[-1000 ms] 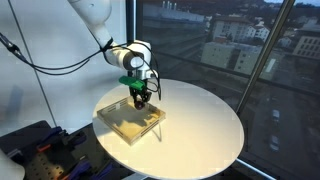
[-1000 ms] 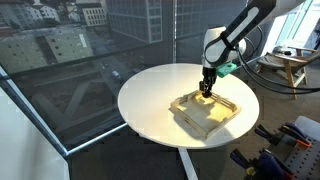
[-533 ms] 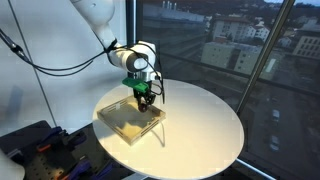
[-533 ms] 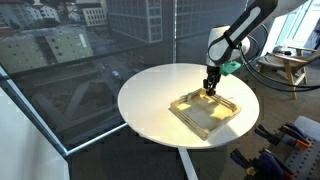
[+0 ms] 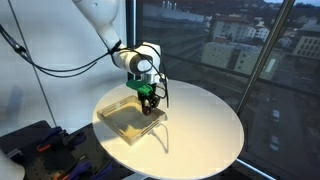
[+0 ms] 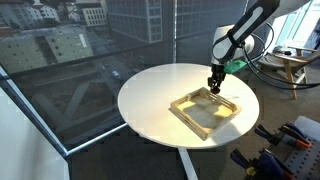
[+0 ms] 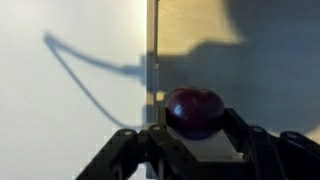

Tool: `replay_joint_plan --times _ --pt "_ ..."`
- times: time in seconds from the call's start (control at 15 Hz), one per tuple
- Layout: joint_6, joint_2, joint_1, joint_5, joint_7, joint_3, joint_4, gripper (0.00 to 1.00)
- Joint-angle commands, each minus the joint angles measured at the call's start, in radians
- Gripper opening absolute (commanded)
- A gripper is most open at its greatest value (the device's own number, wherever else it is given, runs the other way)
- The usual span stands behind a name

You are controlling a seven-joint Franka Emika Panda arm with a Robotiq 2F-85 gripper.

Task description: Remove the plum plush toy from the tray and put it on the table

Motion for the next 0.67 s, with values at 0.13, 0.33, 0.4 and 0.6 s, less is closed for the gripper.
replay_joint_plan --times 0.13,0.33,0.4,0.6 --pt "-0.028 -0.008 -0.026 -0.006 0.005 -0.019 0.009 0.34" --pt "-0.027 -0.006 -0.036 -0.005 0.006 -0.030 0.010 0.34" --pt "-0.027 -0.006 -0.038 -0.007 0.008 -0.033 0.010 0.34" --pt "-0.026 -0.006 -0.039 -0.010 0.015 -0.042 0.010 0.34"
